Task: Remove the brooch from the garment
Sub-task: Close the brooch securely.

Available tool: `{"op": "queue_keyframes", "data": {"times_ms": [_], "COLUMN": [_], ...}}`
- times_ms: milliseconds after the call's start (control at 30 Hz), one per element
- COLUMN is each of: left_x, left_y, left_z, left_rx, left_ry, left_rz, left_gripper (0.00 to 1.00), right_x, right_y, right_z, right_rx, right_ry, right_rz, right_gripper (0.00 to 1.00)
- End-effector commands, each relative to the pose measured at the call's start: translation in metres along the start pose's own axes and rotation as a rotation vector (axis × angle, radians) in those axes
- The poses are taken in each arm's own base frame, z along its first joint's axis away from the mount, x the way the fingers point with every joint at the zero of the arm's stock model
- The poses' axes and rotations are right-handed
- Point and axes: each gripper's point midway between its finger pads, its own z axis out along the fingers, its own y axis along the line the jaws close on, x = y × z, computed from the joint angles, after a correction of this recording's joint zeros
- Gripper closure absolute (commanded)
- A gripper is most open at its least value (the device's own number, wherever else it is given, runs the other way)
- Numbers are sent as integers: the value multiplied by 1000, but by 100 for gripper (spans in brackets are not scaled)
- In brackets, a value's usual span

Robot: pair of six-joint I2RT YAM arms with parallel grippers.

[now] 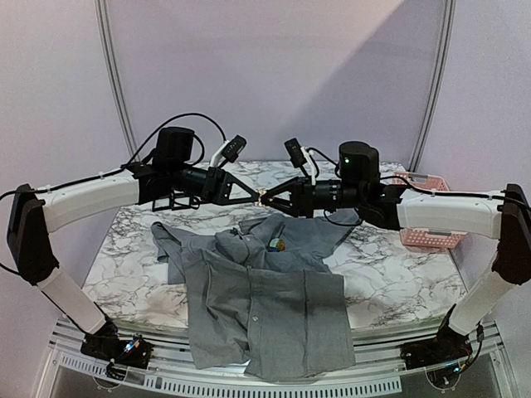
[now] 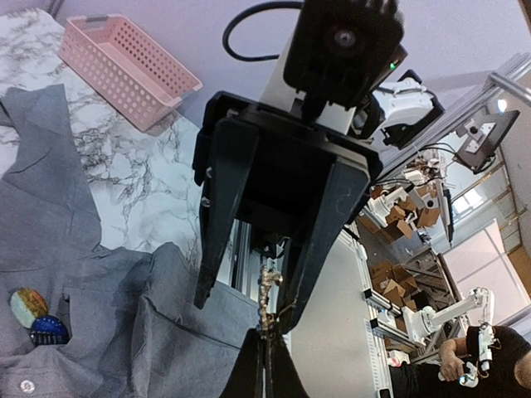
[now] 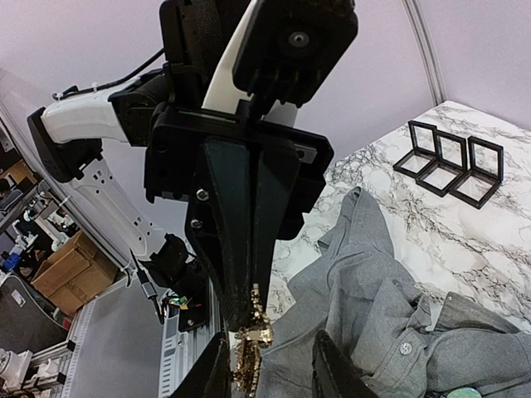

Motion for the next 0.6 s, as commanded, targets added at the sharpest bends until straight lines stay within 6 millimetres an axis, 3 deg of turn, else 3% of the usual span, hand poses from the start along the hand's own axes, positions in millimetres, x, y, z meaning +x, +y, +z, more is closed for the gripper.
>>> {"op": "queue_keyframes", "data": {"times_ms": [0, 567], "left_x": [1, -2], "left_y": [-10, -18], "left_z": [5, 0], "left_rx": [36, 25], "left_ry": [12, -4], "left_rz": [35, 89], "left_gripper": [100, 100], "right_x": [2, 2], "right_y": [-11, -26], "right_z": [7, 5], "right_rx": [33, 86], "right_ry": [14, 3], "right_rz": [28, 75], "right_gripper": [69, 80]}}
